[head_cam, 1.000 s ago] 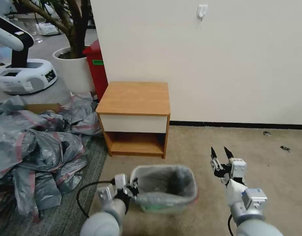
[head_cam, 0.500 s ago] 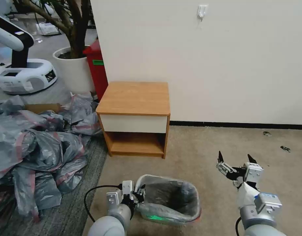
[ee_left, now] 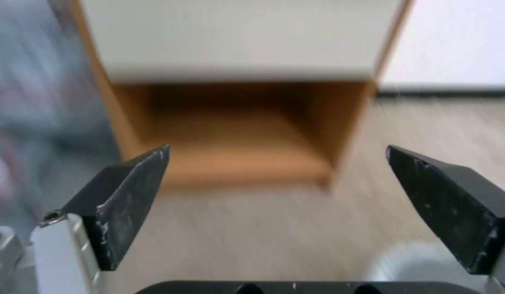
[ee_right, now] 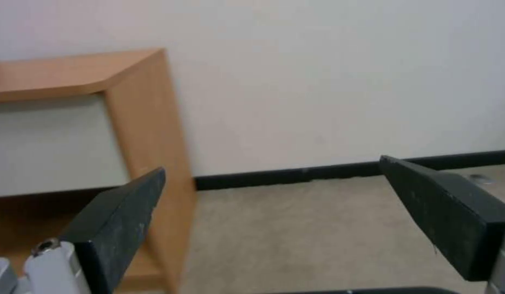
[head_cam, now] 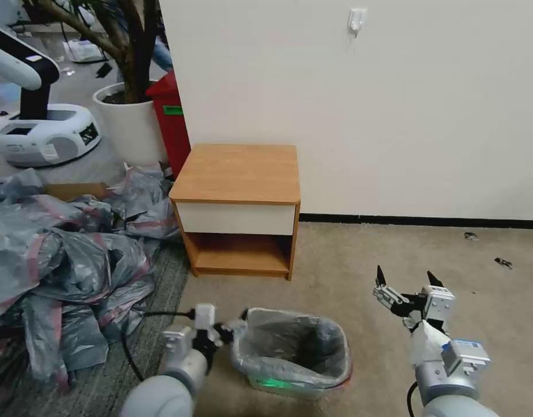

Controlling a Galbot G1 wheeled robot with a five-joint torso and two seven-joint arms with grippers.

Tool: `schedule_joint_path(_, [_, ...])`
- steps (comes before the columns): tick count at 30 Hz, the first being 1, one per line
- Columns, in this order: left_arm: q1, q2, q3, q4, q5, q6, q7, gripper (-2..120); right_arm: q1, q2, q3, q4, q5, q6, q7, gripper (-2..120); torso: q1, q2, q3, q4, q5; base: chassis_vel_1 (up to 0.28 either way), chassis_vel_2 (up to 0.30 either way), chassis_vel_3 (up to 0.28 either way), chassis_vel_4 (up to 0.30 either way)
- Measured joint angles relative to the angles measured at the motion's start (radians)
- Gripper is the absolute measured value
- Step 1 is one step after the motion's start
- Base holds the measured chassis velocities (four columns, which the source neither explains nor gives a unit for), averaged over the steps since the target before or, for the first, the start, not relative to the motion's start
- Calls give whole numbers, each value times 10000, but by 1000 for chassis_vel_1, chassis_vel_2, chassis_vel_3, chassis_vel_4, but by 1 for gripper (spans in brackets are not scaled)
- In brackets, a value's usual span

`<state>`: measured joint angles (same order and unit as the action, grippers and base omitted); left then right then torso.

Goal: Pick up the garbage bag from the table and place it over the trash can.

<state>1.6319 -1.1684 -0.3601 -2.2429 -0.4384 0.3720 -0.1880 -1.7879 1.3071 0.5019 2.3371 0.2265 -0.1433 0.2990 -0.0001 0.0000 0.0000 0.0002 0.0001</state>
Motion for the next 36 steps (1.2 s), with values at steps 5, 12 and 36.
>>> schedule_joint_path(5, [221,64,-604,-153,844,-970,487,100,-182,101,55,25,33,97,-566,100,1,0,0,-1,-6,0,0,0,0])
schedule_joint_path(12, [857,111,-1810,-661,1533,-1778,665,100,-409,431,114,-191,-70,687,-1328,100,0,0,0,-2,-1,0,0,0,0])
schedule_joint_path(36, [1761,-223,-2655,-927,2011,-2218,1109,100,-514,701,267,-525,-228,1278,-1522,100,0,0,0,-2,-1,0,0,0,0])
